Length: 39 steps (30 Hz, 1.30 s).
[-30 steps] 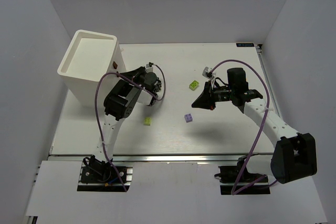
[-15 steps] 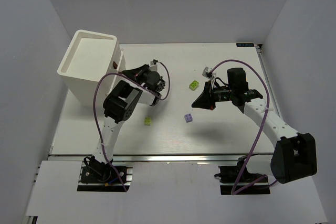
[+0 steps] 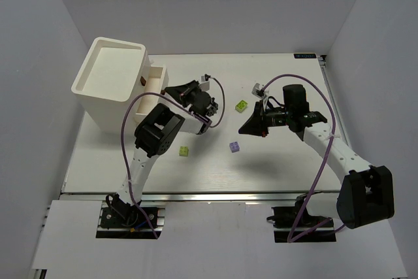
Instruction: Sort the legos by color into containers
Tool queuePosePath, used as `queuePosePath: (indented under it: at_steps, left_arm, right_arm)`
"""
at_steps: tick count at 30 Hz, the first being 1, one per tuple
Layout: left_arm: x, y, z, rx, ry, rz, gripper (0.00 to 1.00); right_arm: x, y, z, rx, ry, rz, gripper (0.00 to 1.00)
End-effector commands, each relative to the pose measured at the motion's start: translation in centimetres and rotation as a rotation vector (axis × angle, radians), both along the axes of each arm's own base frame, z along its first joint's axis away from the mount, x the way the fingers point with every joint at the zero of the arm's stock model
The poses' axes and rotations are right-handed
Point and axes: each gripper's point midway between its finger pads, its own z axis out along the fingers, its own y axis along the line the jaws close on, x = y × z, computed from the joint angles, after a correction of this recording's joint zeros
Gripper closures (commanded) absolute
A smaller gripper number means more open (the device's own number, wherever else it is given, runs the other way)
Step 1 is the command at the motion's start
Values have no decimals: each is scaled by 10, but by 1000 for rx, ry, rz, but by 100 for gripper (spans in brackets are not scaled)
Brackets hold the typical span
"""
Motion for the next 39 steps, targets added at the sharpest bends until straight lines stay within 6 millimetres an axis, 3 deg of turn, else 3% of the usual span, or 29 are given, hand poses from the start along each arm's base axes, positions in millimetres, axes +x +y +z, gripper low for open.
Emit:
queuePosePath:
  at_steps: [1,7,10,12,13,14,19,26,31,34,39]
  left_arm:
    - [-33,0,11,-449,-374,97,100]
    - [-36,-14,9,-453,-363,67,100]
    - [-36,-14,10,-456,-366,67,100]
    - [-38,-18,9,-459,-365,58,90]
    - [-38,-18,10,-460,-366,58,77]
    - [-39,-17,10,-460,-366,58,70]
    - [-43,-23,10,-453,-349,40,54]
    - [-48,-24,4,-409,-299,30,52]
    - [-50,-22,8,-401,-289,29,51]
    - [-54,-29,11,-401,-282,9,50]
    - [-61,-46,17,-398,-260,-38,38]
  right_arm:
    - [4,-1,19,27,-60,14,98]
    - [5,-2,21,29,-66,8,97]
    - [6,-3,20,27,-62,5,89]
    - [6,-4,20,26,-60,1,77]
    - [7,-5,20,27,-63,0,74]
    - [7,-5,20,25,-65,-2,69]
    - [10,-8,18,18,-59,-13,62]
    - [21,-18,22,-12,-90,-58,56]
    - [46,-42,31,-90,-170,-208,47]
    - [56,-55,43,-117,-229,-305,39]
    - [69,-70,58,-133,-252,-395,36]
